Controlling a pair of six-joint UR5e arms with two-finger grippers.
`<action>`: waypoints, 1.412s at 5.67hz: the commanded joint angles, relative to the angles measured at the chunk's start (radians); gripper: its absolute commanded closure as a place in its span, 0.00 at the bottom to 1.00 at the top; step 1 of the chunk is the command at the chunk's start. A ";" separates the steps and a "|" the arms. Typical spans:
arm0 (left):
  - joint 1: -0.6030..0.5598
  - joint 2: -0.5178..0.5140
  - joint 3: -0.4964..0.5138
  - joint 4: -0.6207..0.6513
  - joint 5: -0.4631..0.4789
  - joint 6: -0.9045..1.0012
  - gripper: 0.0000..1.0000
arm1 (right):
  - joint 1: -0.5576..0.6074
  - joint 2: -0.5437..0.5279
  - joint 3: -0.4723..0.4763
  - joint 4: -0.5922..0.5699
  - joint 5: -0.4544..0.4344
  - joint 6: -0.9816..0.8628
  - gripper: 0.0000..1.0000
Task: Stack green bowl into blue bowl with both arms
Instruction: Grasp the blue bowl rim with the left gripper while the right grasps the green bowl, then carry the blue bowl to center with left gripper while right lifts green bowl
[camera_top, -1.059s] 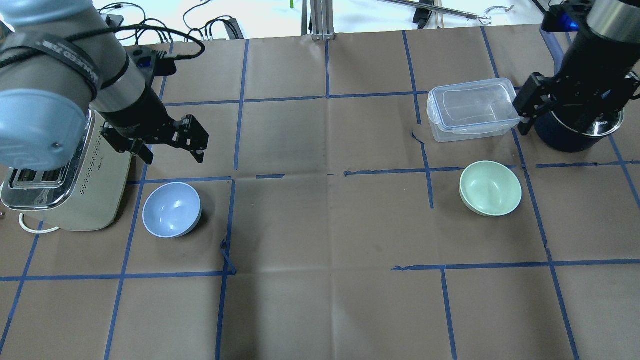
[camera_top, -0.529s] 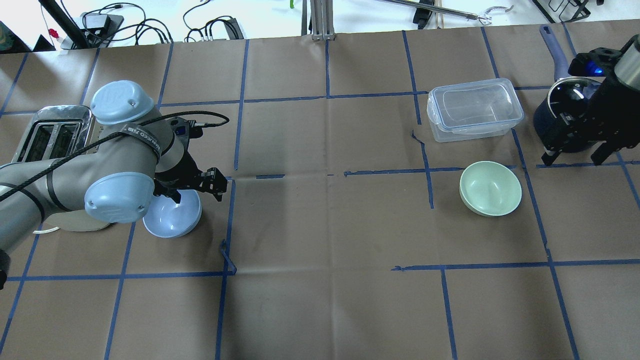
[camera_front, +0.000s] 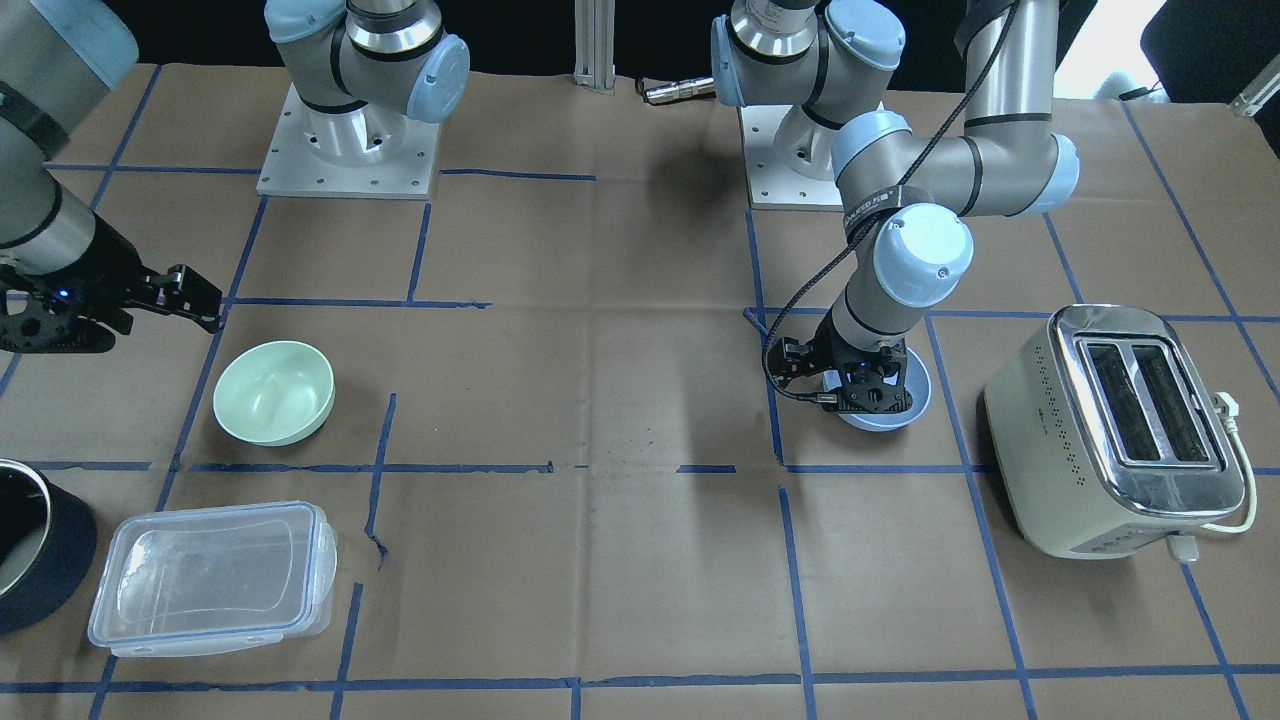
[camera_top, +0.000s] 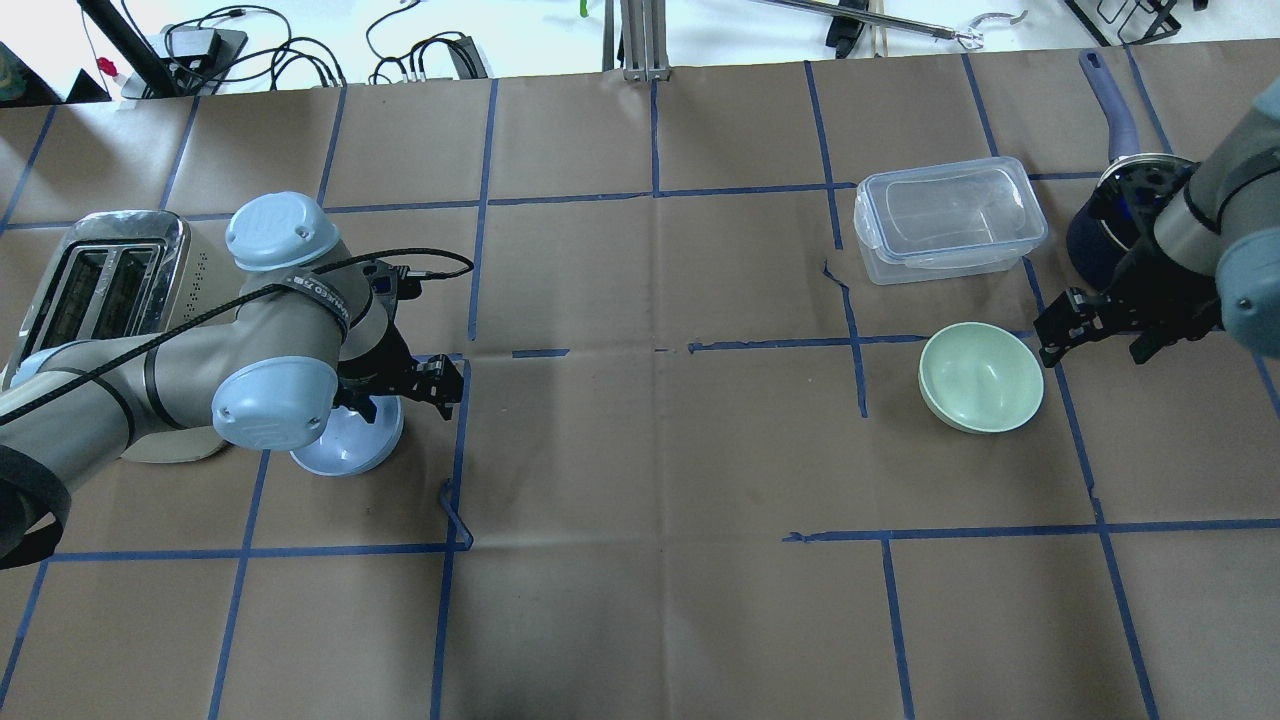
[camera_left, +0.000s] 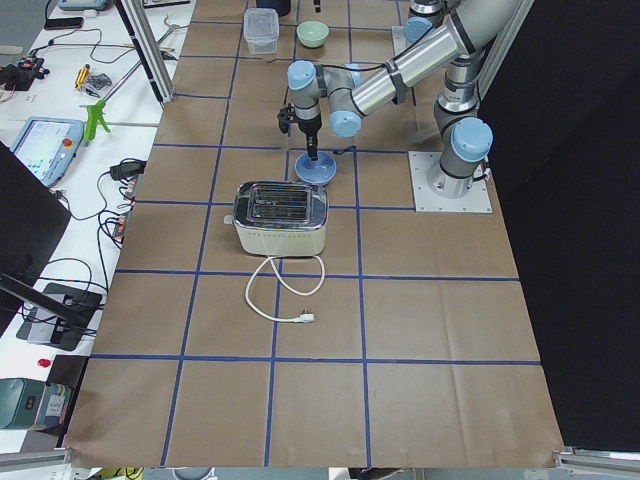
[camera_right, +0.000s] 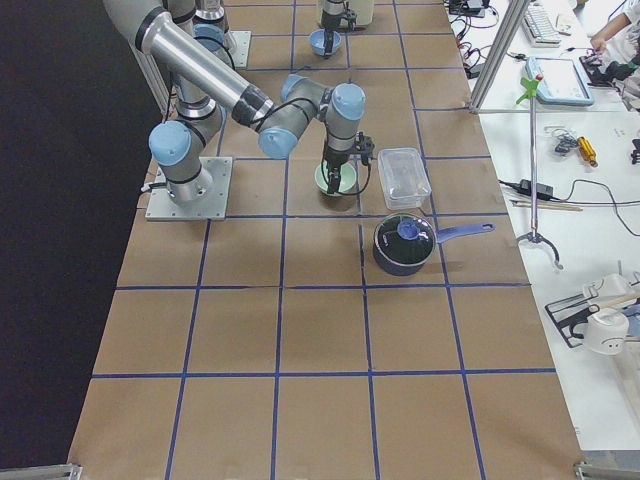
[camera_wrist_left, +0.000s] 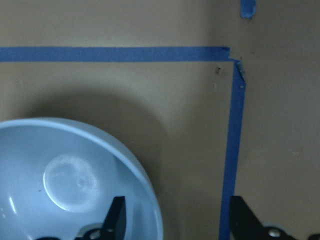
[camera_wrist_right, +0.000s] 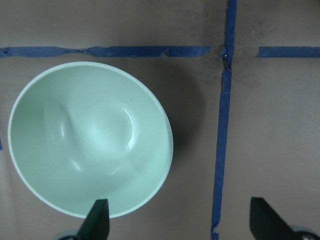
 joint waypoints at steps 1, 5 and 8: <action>-0.002 0.007 0.009 -0.001 0.004 0.003 0.98 | 0.004 0.079 0.036 -0.077 0.000 0.029 0.00; -0.098 0.011 0.111 -0.025 0.119 -0.017 1.00 | 0.004 0.102 0.027 -0.126 0.000 0.027 0.93; -0.434 -0.200 0.457 -0.025 0.034 -0.323 0.99 | 0.014 0.070 -0.063 -0.043 -0.009 0.027 0.94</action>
